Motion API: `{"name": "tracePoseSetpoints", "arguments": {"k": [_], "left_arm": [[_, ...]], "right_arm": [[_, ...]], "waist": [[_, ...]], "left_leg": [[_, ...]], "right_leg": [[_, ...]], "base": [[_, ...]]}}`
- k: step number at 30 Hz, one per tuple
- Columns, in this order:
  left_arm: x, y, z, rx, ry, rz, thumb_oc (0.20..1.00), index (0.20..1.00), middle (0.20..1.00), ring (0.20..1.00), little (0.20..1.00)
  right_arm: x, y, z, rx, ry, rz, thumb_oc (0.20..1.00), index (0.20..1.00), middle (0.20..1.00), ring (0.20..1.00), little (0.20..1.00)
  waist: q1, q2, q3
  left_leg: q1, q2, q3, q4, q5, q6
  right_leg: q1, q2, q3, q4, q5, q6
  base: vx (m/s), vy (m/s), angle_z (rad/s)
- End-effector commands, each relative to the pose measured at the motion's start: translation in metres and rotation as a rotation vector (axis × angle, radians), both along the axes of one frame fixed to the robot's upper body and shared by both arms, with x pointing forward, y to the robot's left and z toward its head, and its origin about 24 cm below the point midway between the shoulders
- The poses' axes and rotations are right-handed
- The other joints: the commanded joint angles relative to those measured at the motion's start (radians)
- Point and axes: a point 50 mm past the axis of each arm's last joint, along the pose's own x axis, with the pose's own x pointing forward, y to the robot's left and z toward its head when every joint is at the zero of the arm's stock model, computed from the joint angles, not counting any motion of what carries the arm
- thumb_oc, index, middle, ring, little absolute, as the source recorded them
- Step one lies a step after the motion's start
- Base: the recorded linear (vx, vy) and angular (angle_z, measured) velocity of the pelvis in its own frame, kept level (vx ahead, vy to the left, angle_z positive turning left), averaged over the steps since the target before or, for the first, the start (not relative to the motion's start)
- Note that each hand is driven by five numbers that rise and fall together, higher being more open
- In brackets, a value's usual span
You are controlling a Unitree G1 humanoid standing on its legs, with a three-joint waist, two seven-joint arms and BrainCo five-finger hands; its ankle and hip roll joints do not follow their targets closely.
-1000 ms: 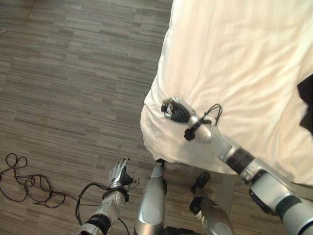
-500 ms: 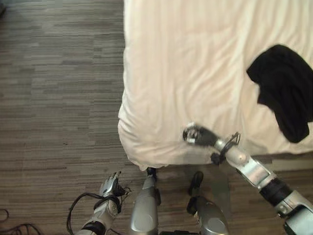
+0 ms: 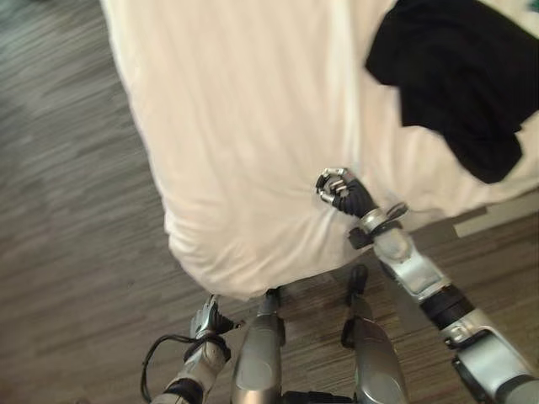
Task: Tidy up the quilt and then pick up the clothes from the bed and put them into the laundry hamper.
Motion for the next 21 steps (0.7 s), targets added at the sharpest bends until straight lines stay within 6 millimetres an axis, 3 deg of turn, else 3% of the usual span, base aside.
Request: {"name": "tracePoseSetpoints", "arguments": {"k": [1,3,4,5,6,7,8,10,11,13,14,15,16,17,18,19,21], "left_arm": [[-0.024,0.008,-0.014,0.022,0.101,-0.012,1.0,1.0,1.0,1.0,1.0],[-0.023,0.009,-0.015,0.041,0.117,-0.035,1.0,1.0,1.0,1.0,1.0],[-0.02,0.01,-0.013,0.065,0.121,-0.071,1.0,1.0,1.0,1.0,1.0],[-0.018,0.012,-0.011,0.085,0.128,-0.103,1.0,1.0,1.0,1.0,1.0],[-0.018,0.012,-0.011,0.085,0.129,-0.103,1.0,1.0,1.0,1.0,1.0],[-0.023,0.016,-0.013,0.087,0.149,-0.097,1.0,1.0,1.0,1.0,1.0],[-0.027,0.019,-0.014,0.088,0.162,-0.091,1.0,1.0,1.0,1.0,1.0],[-0.031,0.019,-0.017,0.076,0.189,-0.105,1.0,1.0,1.0,1.0,1.0],[-0.032,0.02,-0.017,0.078,0.195,-0.112,1.0,1.0,1.0,1.0,1.0],[-0.034,0.023,-0.019,0.094,0.219,-0.127,1.0,1.0,1.0,1.0,1.0],[-0.034,0.023,-0.019,0.094,0.219,-0.127,1.0,1.0,1.0,1.0,1.0],[-0.044,0.029,-0.023,0.079,0.232,-0.058,1.0,1.0,1.0,1.0,1.0],[-0.044,0.029,-0.023,0.079,0.232,-0.058,1.0,1.0,1.0,1.0,1.0],[-0.049,0.032,-0.024,0.049,0.213,0.009,1.0,1.0,1.0,1.0,1.0],[-0.049,0.032,-0.024,0.049,0.213,0.01,1.0,1.0,1.0,1.0,1.0],[-0.051,0.033,-0.024,0.015,0.199,0.069,1.0,1.0,1.0,1.0,1.0],[-0.05,0.028,-0.025,0.002,0.195,0.071,1.0,1.0,1.0,1.0,1.0]], "right_arm": [[-0.051,-0.097,-0.097,-0.24,0.438,-0.305,0.2,0.2,0.2,0.2,0.2],[-0.059,-0.102,-0.103,-0.24,0.464,-0.325,0.2,0.2,0.2,0.2,0.2],[-0.066,-0.106,-0.111,-0.232,0.499,-0.347,0.2,0.2,0.2,0.2,0.2],[-0.079,-0.109,-0.128,-0.251,0.567,-0.374,0.2,0.2,0.2,0.2,0.2],[-0.079,-0.109,-0.128,-0.251,0.567,-0.374,0.2,0.2,0.2,0.2,0.2],[-0.087,-0.109,-0.144,-0.304,0.636,-0.375,0.89,0.89,0.89,0.89,0.89],[-0.094,-0.109,-0.154,-0.327,0.684,-0.381,1.0,1.0,1.0,1.0,1.0],[-0.113,-0.113,-0.184,-0.386,0.842,-0.435,1.0,1.0,1.0,1.0,1.0],[-0.118,-0.113,-0.19,-0.409,0.877,-0.438,1.0,1.0,1.0,1.0,1.0],[-0.138,-0.113,-0.206,-0.436,0.992,-0.444,1.0,1.0,1.0,1.0,1.0],[-0.138,-0.113,-0.206,-0.436,0.992,-0.444,1.0,1.0,1.0,1.0,1.0],[-0.149,-0.112,-0.214,-0.451,1.049,-0.433,1.0,1.0,1.0,1.0,1.0],[-0.149,-0.112,-0.214,-0.451,1.049,-0.433,1.0,1.0,1.0,1.0,1.0],[-0.152,-0.116,-0.215,-0.477,1.065,-0.426,1.0,1.0,1.0,1.0,1.0],[-0.152,-0.116,-0.215,-0.477,1.065,-0.426,1.0,1.0,1.0,1.0,1.0],[-0.158,-0.122,-0.217,-0.487,1.09,-0.449,1.0,1.0,1.0,1.0,1.0],[-0.164,-0.123,-0.22,-0.481,1.117,-0.472,1.0,1.0,1.0,1.0,1.0]], "waist": [[-0.056,-0.032,-0.097],[-0.064,-0.036,-0.105],[-0.073,-0.038,-0.111],[-0.074,-0.038,-0.125],[-0.073,-0.038,-0.123],[-0.068,-0.04,-0.152],[-0.048,-0.045,-0.17],[-0.009,-0.047,-0.227],[0.001,-0.047,-0.237],[0.012,-0.05,-0.263],[0.012,-0.05,-0.263],[0.036,-0.043,-0.268],[0.039,-0.041,-0.267],[0.076,-0.043,-0.254],[0.073,-0.041,-0.253],[0.11,-0.077,-0.239],[0.123,-0.08,-0.23]], "left_leg": [[0.012,-0.088,0.01,0.052,-0.173,0.022],[0.015,-0.083,0.038,0.044,-0.166,0.024],[0.023,-0.075,0.073,0.039,-0.161,0.026],[0.043,-0.051,0.169,0.041,-0.149,0.034],[0.046,-0.051,0.17,0.04,-0.149,0.033],[0.063,-0.015,0.261,0.042,-0.141,0.036],[0.071,0.003,0.312,0.034,-0.127,0.034],[0.086,0.052,0.428,0.006,-0.082,0.023],[0.093,0.068,0.458,0.004,-0.074,0.016],[0.125,0.121,0.508,0.019,-0.056,-0.02],[0.125,0.121,0.508,0.019,-0.056,-0.02],[0.148,0.198,0.484,0.115,0.001,-0.072],[0.15,0.204,0.486,0.119,0.001,-0.076],[0.122,0.214,0.345,0.238,0.042,-0.077],[0.115,0.219,0.338,0.249,0.037,-0.079],[0.015,0.074,0.168,0.344,-0.078,-0.028],[-0.019,0.001,0.153,0.31,-0.15,-0.012]], "right_leg": [[-0.121,-0.092,-0.044,0.014,-0.109,0.184],[-0.121,-0.093,-0.069,0.022,-0.124,0.178],[-0.115,-0.089,-0.118,0.045,-0.15,0.167],[-0.061,-0.065,-0.258,0.139,-0.229,0.125],[-0.06,-0.065,-0.257,0.142,-0.231,0.125],[0.005,-0.038,-0.341,0.239,-0.304,0.109],[0.028,-0.046,-0.371,0.288,-0.331,0.1],[0.121,-0.091,-0.461,0.29,-0.317,0.097],[0.139,-0.106,-0.473,0.268,-0.302,0.099],[0.184,-0.085,-0.451,0.138,-0.284,0.103],[0.184,-0.085,-0.451,0.138,-0.284,0.103],[0.203,-0.031,-0.404,0.047,-0.283,0.097],[0.206,-0.025,-0.402,0.044,-0.282,0.095],[0.231,0.009,-0.369,0.008,-0.289,0.072],[0.233,0.012,-0.372,0.006,-0.29,0.07],[0.231,0.01,-0.323,-0.012,-0.29,0.059],[0.231,0.017,-0.285,-0.009,-0.304,0.064]], "base": [[-0.03,0.101,-0.47],[-0.1,0.026,-0.84],[-0.23,-0.052,-0.69],[-0.17,-0.041,-0.63],[-0.21,-0.063,-1.62],[-0.14,-0.083,-1.98],[-0.19,-0.135,-2.78],[-0.11,-0.312,-2.72],[-0.05,-0.593,-3.39],[0.01,-0.526,-3.35],[0.11,-0.556,-1.85],[0.1,-0.396,-0.94],[0.24,-0.646,-1.24],[0.14,-0.269,-1.42],[0.2,-0.455,-1.7],[0.11,-0.25,-1.2],[0.15,-0.188,-1.41]]}}
